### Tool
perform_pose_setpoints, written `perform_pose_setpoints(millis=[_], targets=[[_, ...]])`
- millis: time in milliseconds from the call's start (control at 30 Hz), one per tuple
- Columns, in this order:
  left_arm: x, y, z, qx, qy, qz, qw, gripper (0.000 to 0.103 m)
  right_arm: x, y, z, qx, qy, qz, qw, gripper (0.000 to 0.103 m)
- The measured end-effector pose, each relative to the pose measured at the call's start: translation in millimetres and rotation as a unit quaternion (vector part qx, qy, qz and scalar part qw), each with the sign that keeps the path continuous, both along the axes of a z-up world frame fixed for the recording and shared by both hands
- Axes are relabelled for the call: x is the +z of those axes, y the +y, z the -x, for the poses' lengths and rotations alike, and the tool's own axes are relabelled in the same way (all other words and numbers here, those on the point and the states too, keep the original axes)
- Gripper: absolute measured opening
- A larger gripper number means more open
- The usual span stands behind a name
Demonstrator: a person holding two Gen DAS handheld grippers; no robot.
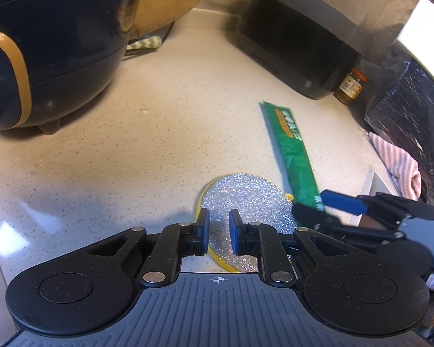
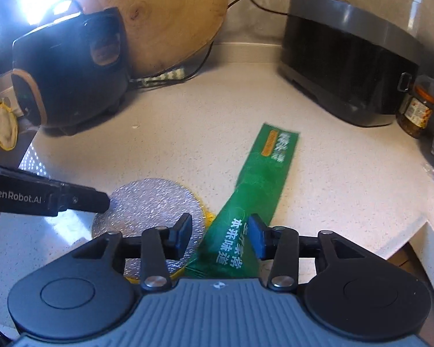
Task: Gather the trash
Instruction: 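Grasp the silver scrubber edge with the left gripper while the right holds the packet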
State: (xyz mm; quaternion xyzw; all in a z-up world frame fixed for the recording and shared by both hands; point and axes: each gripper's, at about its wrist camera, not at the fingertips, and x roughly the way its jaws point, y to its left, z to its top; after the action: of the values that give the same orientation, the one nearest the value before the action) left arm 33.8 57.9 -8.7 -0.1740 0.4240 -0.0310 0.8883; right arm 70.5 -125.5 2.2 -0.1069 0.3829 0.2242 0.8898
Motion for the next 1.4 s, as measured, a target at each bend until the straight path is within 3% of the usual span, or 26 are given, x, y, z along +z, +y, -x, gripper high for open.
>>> perform_pose_setpoints(millis=[167,367,467,500,667,833,1000,1133,1267,1300,1400], targets=[[-3.1,0.9,-1.5,0.004,0.005,0.005,1.0,0.017,-9.0,8.0,6.6,0.009,-0.022,0.025,0.999,0.045],[-15.2,18.1,-4.5,0.037,0.019,0.04,0.9983,0.017,-11.0,-0.3,6.2,0.002,-0.015,0.005,1.0,0.046],[-21.4,24.0,-8.0,0.037,0.023,0.077,0.9961,0.017,-12.9,-2.8,5.8,0.0,-0.015,-0.005,1.0,0.047],[-23.1,25.4,-9.2,0.037,0.024,0.089,0.995,0.021,-13.3,-3.8,5.8,0.0,-0.015,-0.009,1.0,0.047],[-29.8,28.5,-13.4,0.049,0.016,0.122,0.9912,0.024,-16.7,-11.1,3.7,-0.002,-0.009,-0.034,0.999,0.048],[-31.8,42.7,-10.5,0.062,0.032,0.209,0.9755,0.026,-17.0,-14.0,2.2,-0.009,-0.007,-0.044,0.999,0.048],[-7.9,40.4,-2.0,0.001,-0.022,0.291,0.9565,0.024,-15.2,-21.1,0.6,-0.007,0.002,-0.06,0.998,0.048],[-6.8,26.3,-13.2,-0.004,-0.02,0.248,0.9685,0.024,-16.2,-22.3,-0.2,-0.005,0.004,-0.059,0.998,0.048],[-12.8,23.0,-24.1,-0.004,-0.017,0.224,0.9744,0.028,-17.5,-22.2,0.1,-0.006,0.001,-0.058,0.998,0.048],[-14.1,20.6,-27.4,-0.002,-0.012,0.206,0.9785,0.035,-17.6,-23.2,0.0,-0.006,0.001,-0.06,0.998,0.05],[-24.5,12.0,-40.1,-0.007,0.026,0.155,0.9876,0.036,-18.9,-23.4,0.2,-0.005,0.0,-0.063,0.998,0.051]])
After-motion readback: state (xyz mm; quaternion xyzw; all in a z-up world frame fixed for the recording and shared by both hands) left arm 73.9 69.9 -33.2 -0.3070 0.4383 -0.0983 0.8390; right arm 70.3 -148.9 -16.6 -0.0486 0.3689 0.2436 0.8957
